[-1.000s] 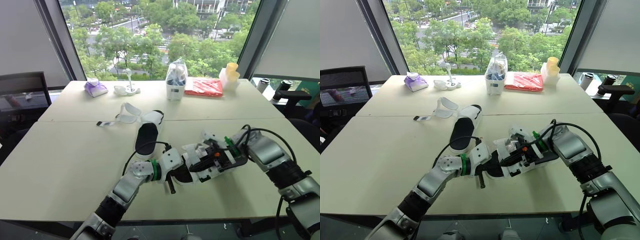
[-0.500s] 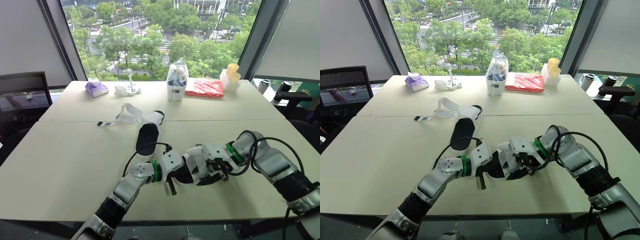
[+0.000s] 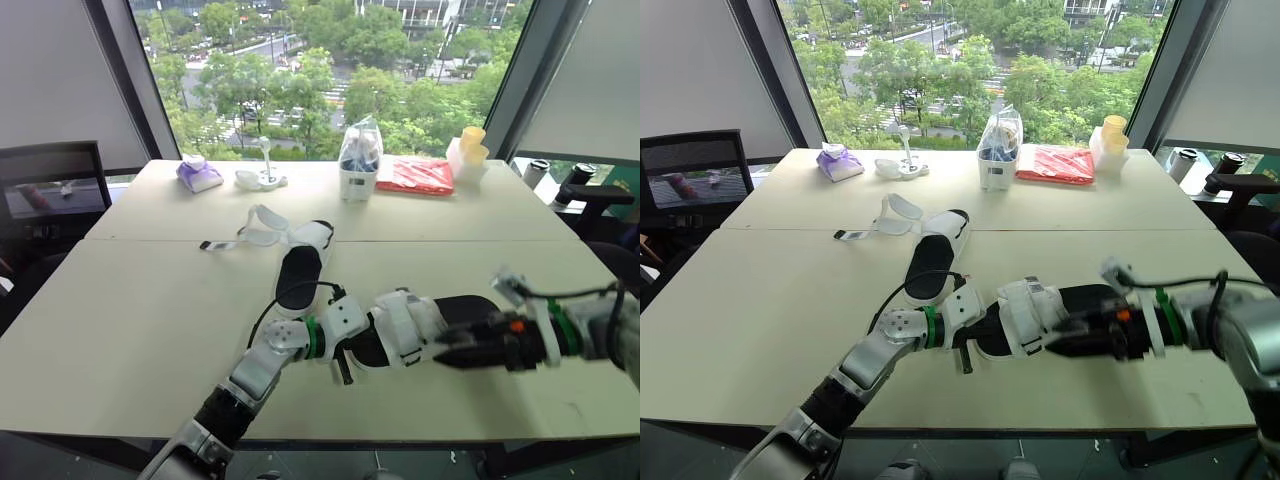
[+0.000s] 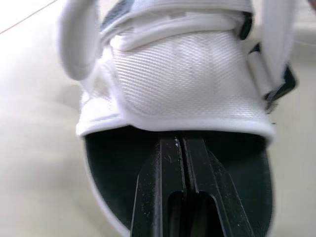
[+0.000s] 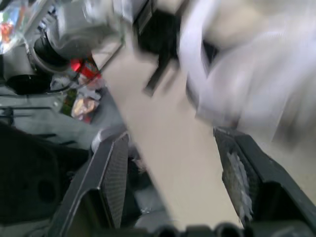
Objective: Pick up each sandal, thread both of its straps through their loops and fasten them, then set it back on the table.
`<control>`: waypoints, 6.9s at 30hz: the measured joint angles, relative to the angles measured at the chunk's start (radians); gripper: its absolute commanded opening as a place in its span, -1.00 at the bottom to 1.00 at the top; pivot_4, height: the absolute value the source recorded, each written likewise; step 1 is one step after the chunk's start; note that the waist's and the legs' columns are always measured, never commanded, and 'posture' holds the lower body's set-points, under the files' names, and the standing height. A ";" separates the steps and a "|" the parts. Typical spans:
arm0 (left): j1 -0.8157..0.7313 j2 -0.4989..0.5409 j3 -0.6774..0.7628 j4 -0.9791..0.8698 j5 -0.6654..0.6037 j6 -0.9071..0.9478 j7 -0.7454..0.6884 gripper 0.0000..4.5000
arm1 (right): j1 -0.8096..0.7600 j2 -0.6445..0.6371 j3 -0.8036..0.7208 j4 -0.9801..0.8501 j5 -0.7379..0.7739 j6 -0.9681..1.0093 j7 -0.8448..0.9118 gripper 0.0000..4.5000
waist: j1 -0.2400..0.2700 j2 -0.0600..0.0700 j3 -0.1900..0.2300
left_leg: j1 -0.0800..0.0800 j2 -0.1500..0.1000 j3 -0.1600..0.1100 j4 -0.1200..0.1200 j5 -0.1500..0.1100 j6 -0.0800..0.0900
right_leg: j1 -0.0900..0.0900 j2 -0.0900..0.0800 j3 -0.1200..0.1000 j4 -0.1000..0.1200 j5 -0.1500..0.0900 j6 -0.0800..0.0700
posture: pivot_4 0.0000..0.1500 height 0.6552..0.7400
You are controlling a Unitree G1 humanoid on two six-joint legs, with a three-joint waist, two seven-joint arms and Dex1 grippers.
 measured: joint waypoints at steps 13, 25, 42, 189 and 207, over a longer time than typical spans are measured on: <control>-0.033 -0.015 0.019 0.093 0.035 -0.098 0.054 -1.00 | 0.058 0.177 0.049 -0.036 -0.042 -0.175 -0.266 0.30 | -0.016 0.000 0.000 | -0.002 0.001 0.001 -0.001 0.000 0.000 | 0.001 0.000 0.000 -0.008 0.001 0.001 | 1.00 1.00; -0.035 -0.031 0.032 0.110 0.051 -0.122 0.078 -1.00 | 0.021 0.193 0.062 -0.024 -0.023 -0.181 -0.308 0.30 | -0.018 0.000 0.000 | -0.001 0.001 0.000 -0.001 0.000 0.000 | 0.001 0.000 -0.001 -0.007 0.001 0.000 | 1.00 1.00; -0.003 -0.037 0.040 0.064 0.054 -0.091 0.078 -1.00 | 0.071 0.206 0.080 -0.008 0.028 -0.173 -0.312 -0.98 | -0.018 0.001 0.000 | -0.001 0.001 -0.001 -0.004 -0.001 0.001 | 0.001 0.000 -0.001 -0.007 0.001 0.001 | 1.00 1.00; 0.047 -0.031 0.042 0.009 0.077 -0.070 0.069 -1.00 | -0.227 0.215 0.089 0.142 0.388 0.167 -0.305 -0.98 | -0.001 0.006 -0.001 | 0.000 0.001 0.000 -0.003 -0.002 0.002 | 0.001 0.000 -0.002 -0.007 0.001 0.000 | 1.00 1.00; 0.041 -0.030 0.046 0.027 0.083 -0.073 0.077 -1.00 | -0.349 0.540 -0.194 0.381 0.450 0.234 -0.774 0.27 | -0.022 0.005 -0.007 | 0.001 0.002 -0.001 -0.001 -0.002 0.003 | 0.002 0.002 -0.001 -0.002 0.003 -0.002 | 1.00 1.00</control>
